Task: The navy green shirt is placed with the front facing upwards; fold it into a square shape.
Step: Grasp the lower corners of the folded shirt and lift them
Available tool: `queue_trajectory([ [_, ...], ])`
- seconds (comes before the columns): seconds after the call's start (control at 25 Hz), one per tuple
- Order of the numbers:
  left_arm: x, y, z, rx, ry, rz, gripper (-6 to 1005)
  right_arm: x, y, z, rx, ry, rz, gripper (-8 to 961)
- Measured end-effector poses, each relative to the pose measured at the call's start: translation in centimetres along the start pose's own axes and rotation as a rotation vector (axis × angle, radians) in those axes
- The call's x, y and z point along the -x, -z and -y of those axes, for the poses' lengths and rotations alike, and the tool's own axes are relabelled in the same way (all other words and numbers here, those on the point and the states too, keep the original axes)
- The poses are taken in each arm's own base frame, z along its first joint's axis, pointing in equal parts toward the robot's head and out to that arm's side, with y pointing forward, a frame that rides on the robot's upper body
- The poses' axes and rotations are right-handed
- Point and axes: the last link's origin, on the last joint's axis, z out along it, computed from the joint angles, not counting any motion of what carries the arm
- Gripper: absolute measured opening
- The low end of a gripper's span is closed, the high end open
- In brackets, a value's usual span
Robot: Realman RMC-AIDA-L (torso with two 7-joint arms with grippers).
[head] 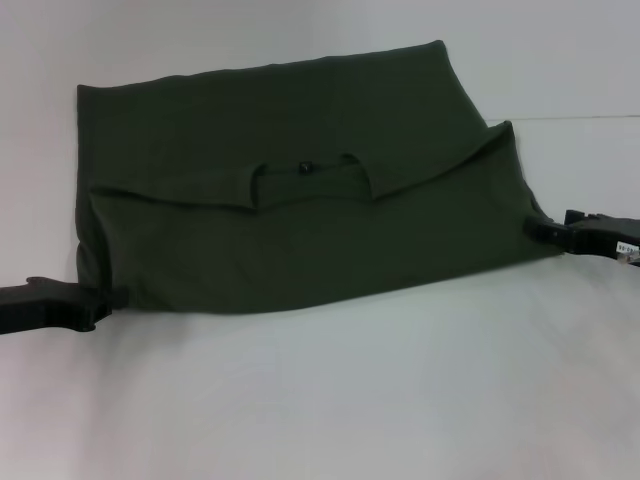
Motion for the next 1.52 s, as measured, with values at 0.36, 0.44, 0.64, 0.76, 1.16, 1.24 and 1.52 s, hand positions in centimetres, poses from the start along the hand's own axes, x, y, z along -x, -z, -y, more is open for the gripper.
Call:
queue_trajectory([
  [0.36, 0.0, 0.0, 0.0, 0.0, 0.0, 0.0, 12, -0.2, -0.5, -0.5, 0.008, 0.027, -0.039, 624],
  [0.44, 0.0, 0.0, 0.0, 0.0, 0.0, 0.0, 12, -0.1, -0.5, -0.5, 0.003, 0.03, -0.039, 585],
  [0.64, -0.1, 0.0, 0.0, -0.001, -0.002, 0.001, 12, -0.1, -0.5, -0.4, 0.001, 0.031, -0.038, 434],
  [0.76, -0.1, 0.0, 0.0, 0.0, -0.003, 0.001, 12, -0.1, -0.5, -0.4, 0.001, 0.031, -0.038, 326],
  [1.16, 0.7, 0.5, -1.1, 0.092, -0.12, 0.016, 12, -0.9, 0.2, -0.4, 0.026, 0.05, -0.049, 51],
  [1.24, 1.1, 0.7, -1.4, 0.113, -0.143, 0.022, 12, -1.3, 0.6, -0.5, 0.045, 0.072, -0.05, 51],
  [1.52, 2.3, 1.8, -1.4, 0.123, -0.181, 0.022, 12, -3.0, 3.5, -0.7, 0.133, 0.09, -0.026, 51],
])
